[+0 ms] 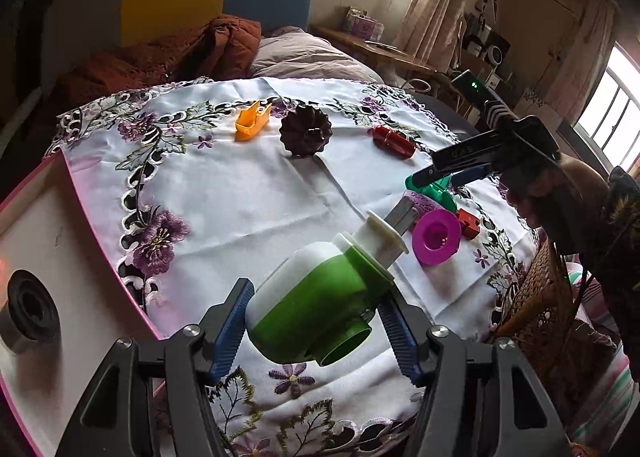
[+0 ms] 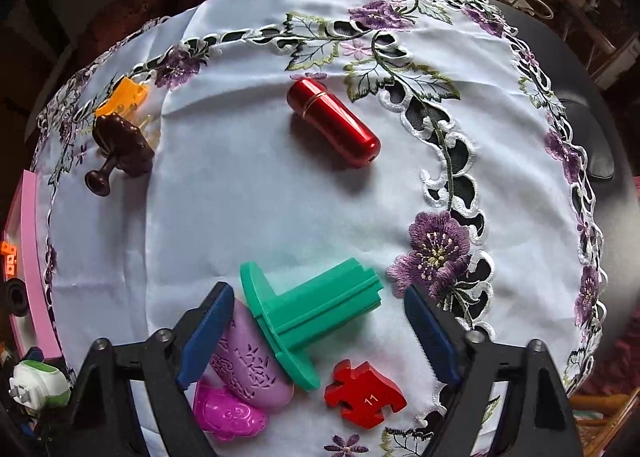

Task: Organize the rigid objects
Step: 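Grasp the red puzzle piece with the right tool while the left tool holds the green toy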

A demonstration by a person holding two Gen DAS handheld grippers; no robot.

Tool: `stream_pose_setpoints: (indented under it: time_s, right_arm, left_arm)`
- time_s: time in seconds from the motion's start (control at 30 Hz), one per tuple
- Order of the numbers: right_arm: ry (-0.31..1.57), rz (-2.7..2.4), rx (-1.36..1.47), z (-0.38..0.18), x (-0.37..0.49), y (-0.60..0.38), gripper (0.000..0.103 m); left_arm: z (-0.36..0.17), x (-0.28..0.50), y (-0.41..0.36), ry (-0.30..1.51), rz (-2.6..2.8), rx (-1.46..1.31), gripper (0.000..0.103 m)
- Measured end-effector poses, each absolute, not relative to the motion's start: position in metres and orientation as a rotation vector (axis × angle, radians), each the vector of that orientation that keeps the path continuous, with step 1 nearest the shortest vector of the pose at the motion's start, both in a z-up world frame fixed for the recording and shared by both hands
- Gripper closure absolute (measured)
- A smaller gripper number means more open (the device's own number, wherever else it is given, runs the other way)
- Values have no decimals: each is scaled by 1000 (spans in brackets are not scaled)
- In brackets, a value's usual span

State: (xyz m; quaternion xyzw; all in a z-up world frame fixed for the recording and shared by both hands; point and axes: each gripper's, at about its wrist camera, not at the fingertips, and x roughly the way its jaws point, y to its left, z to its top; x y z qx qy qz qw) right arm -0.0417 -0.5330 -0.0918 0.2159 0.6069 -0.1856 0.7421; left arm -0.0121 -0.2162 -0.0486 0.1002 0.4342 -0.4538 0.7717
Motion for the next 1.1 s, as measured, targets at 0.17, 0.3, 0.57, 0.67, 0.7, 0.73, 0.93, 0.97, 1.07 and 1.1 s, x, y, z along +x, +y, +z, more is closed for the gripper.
stream_pose_setpoints:
  time_s: [0.17, 0.3, 0.57, 0.67, 0.7, 0.73, 0.93, 0.97, 1.07, 1.1]
  right_arm:
    - [1363, -392, 399, -94, -33, -521, 41]
    - [1326, -412, 432, -87, -30, -524, 41]
    - [1274, -346, 538, -85, -9, -516, 23]
    - [1281, -334, 501, -78, -14, -511, 23]
    - [1288, -337, 482, -76, -18, -508, 23]
    - [1296, -339, 463, -75, -22, -508, 23]
    - [1395, -317, 329, -69, -55, -512, 22]
    - [1412, -308, 313, -66, -64, -514, 22]
    - [1496, -282, 220, -68, -82, -513, 23]
    - [1528, -268, 193, -72, -86, -512, 25]
  left_arm:
    - [-46, -12, -212, 939, -978, 199, 39]
    - [-46, -9, -208, 942, -968, 184, 39]
    - [-43, -9, -201, 938, -959, 165, 39]
    - [-44, -7, -198, 940, -954, 154, 39]
    - [-44, -6, -197, 942, -953, 149, 39]
    - [-45, -5, -197, 945, -953, 144, 39]
    - [-43, -5, -193, 942, -958, 126, 39]
    - [-43, -4, -192, 943, -959, 123, 39]
    - [-42, -4, -191, 946, -963, 112, 39]
    - [-42, -4, -191, 945, -964, 111, 39]
